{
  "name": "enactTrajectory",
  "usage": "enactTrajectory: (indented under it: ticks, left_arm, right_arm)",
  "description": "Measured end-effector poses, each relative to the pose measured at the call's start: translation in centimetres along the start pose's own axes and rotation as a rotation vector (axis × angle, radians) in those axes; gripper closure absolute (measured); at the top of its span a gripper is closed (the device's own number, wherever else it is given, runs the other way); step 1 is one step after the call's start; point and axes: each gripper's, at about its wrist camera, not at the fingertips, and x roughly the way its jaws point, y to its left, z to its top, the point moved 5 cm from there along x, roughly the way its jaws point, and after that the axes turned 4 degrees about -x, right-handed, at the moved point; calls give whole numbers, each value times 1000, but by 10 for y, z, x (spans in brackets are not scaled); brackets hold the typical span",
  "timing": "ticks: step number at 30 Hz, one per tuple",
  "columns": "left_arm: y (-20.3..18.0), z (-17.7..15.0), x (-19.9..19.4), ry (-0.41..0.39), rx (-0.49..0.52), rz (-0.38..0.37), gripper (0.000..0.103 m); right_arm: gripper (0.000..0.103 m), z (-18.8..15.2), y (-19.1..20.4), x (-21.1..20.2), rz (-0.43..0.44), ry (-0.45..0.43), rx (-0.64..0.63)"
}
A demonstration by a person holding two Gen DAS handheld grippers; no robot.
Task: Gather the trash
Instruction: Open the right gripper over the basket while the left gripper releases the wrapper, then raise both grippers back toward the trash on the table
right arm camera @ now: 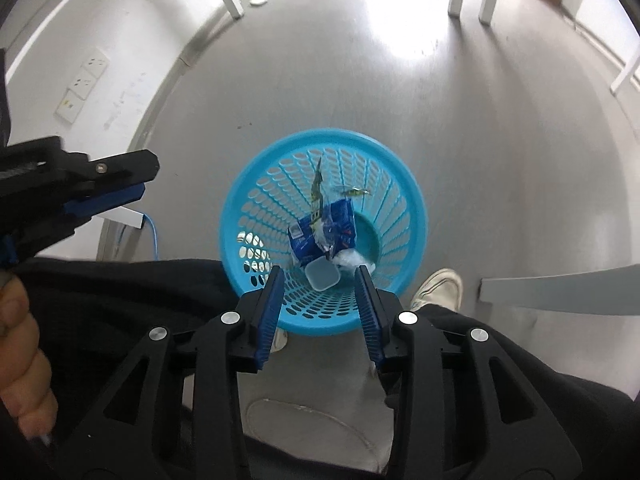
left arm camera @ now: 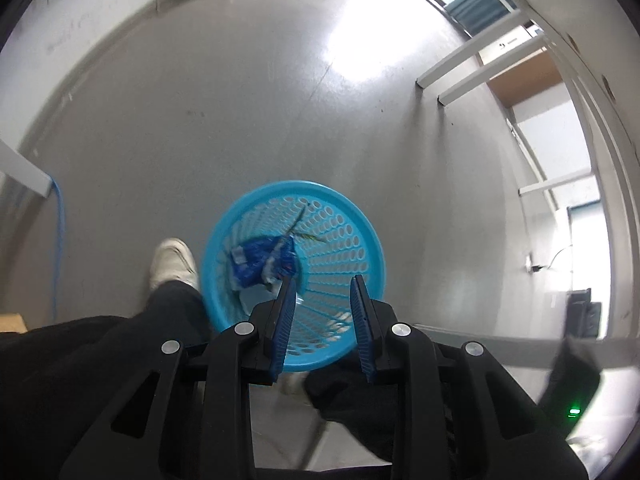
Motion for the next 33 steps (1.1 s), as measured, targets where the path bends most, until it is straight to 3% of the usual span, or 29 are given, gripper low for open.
enactTrajectory:
  ticks: [12, 20, 28, 33]
  left_arm:
    - [-18, -43, -53, -128, 197, 106, 67]
    - [-11, -85, -108, -194, 275, 75, 62]
    - [-21, -116, -192, -426, 423, 16, 50]
    - [-34, -121, -247, -602, 495, -34, 43]
  right_arm:
    - [53, -42, 1, -95, 31, -152, -21]
    - [46, -66, 21, -146, 42, -200, -90]
    - [35, -80, 52, -213, 53, -332, -202]
    - [33, -79, 56, -260, 75, -444, -200]
